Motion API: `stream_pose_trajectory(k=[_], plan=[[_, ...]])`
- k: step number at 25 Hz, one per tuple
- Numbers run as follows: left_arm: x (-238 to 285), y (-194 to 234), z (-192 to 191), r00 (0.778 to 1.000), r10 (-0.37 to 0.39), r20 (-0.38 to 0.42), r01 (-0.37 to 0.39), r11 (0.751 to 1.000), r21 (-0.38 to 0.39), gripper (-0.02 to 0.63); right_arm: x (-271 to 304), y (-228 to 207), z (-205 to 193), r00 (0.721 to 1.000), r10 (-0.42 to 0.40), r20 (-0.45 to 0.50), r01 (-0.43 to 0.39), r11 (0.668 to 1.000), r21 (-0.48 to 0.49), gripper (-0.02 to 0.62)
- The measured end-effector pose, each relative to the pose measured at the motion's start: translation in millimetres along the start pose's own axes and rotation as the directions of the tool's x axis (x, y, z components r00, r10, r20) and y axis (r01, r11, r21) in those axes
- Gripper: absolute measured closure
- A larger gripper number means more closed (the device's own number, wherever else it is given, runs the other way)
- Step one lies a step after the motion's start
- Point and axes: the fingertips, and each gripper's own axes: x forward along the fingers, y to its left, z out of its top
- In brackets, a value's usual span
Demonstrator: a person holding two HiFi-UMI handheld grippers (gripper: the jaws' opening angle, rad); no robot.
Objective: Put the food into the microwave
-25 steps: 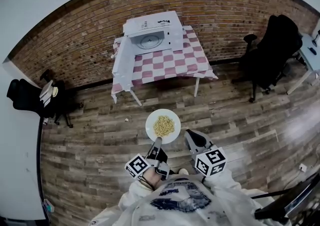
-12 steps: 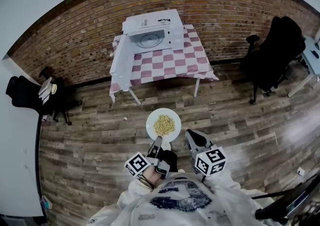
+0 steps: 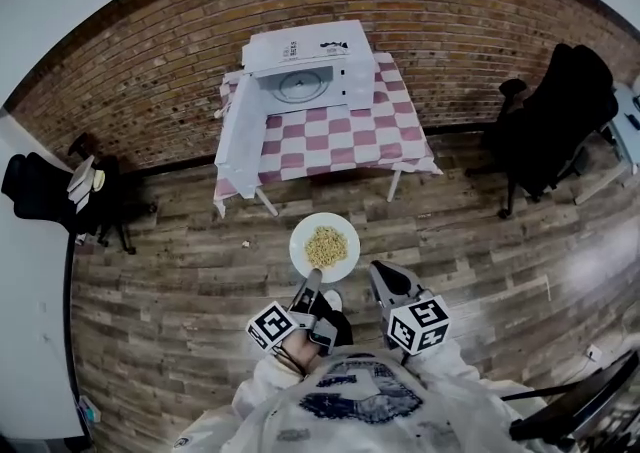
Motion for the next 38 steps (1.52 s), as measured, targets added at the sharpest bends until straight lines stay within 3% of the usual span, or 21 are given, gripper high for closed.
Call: stream_pose_trajectory(k=[2,6,11,17,22,38], plan=[[13.1,9.4,16.8,0.999,0.037,-0.005,-0.037,0.999,0.028,0.589,19.6,-3.6,5.3,1.000,0.003,-0.006,-0.003,1.000,-0.004,0.580],[40.6,8.0,46.7,1.000,0.031,-0.006,-0.031,0.999,0.025,0.589,56.6,-10.0,23.3,1.000,0.003,-0.012,-0.003,1.000,-0.015,0.580],[79.5,0.0,78.8,0.999,-0.040,-0.017,0.040,0.999,-0.030,0.589,100.8,-19.9,36.7,1.000,-0.008,-0.025,0.008,1.000,-0.003,0.581],[110.2,20.2,126.8,0.999,0.014,-0.041,-0.014,1.000,0.007,0.589,146.6,-29.1,56.2,0.999,-0.040,-0.011,0.040,0.999,0.002,0.581],[133.6,20.6,156.0,0.997,0.000,-0.075,0.002,0.999,0.033,0.589,177.3,-27.9,70.0,0.998,-0.061,0.006,0.061,0.998,0.005,0.581],[169.5,36.1,184.5,0.995,0.002,-0.097,-0.002,1.000,-0.001,0.589,227.4,-43.6,76.1,0.997,-0.068,-0.039,0.069,0.997,0.028,0.581]])
